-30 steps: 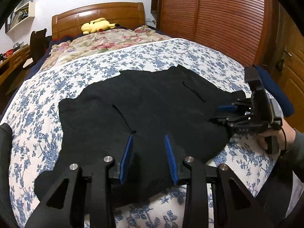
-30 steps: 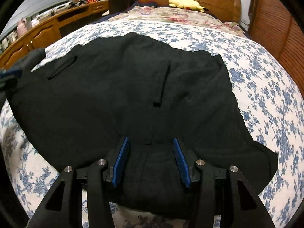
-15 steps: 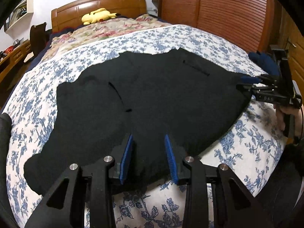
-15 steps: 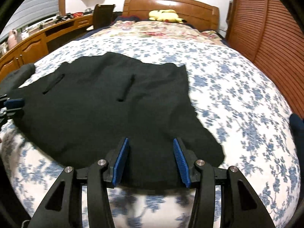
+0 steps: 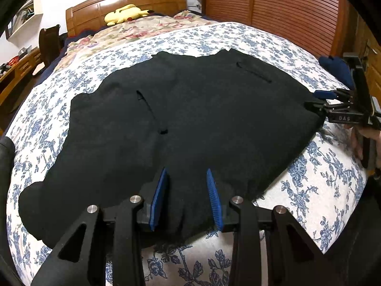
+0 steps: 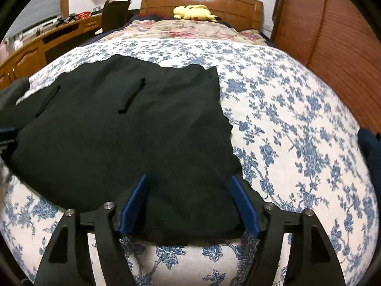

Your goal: Fold large clothes

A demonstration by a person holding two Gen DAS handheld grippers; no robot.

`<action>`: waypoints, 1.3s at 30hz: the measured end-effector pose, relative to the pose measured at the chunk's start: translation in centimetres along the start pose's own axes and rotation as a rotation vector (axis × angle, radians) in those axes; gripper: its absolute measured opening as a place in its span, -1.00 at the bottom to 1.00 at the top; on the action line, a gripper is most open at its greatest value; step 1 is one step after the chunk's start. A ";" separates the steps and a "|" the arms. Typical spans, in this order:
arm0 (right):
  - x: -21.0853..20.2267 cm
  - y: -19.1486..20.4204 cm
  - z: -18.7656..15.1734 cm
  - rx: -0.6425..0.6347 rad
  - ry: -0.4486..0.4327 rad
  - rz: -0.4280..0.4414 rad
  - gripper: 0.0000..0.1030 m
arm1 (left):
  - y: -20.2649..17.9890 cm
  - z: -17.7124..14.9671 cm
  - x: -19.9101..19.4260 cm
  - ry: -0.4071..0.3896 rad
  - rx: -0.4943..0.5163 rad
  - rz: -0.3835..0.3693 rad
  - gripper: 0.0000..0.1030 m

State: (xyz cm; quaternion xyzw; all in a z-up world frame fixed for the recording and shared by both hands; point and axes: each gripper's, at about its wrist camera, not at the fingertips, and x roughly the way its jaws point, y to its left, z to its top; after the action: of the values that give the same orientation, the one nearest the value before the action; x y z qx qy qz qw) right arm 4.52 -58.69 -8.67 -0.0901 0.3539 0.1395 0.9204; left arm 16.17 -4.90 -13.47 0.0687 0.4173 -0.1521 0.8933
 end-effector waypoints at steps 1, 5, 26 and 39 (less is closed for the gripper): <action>0.2 -0.3 0.0 0.013 0.008 0.017 0.48 | 0.0 0.0 0.0 0.000 -0.001 -0.001 -0.30; 1.8 -1.5 0.0 0.071 0.081 0.097 0.60 | 0.0 -0.1 -0.1 -0.001 -0.007 -0.003 -0.30; 2.4 -1.3 0.3 0.053 0.088 0.114 0.60 | 5.8 -4.0 -3.2 -0.037 -0.163 0.108 -0.30; 2.4 -1.4 0.3 0.050 0.088 0.114 0.61 | 10.4 -6.9 -4.6 -0.009 -0.256 0.167 0.07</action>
State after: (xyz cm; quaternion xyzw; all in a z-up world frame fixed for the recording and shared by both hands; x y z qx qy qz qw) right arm 6.83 -59.44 -9.97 -0.0528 0.4019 0.1785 0.8966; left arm 11.82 7.61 -14.44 -0.0119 0.4223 -0.0230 0.9061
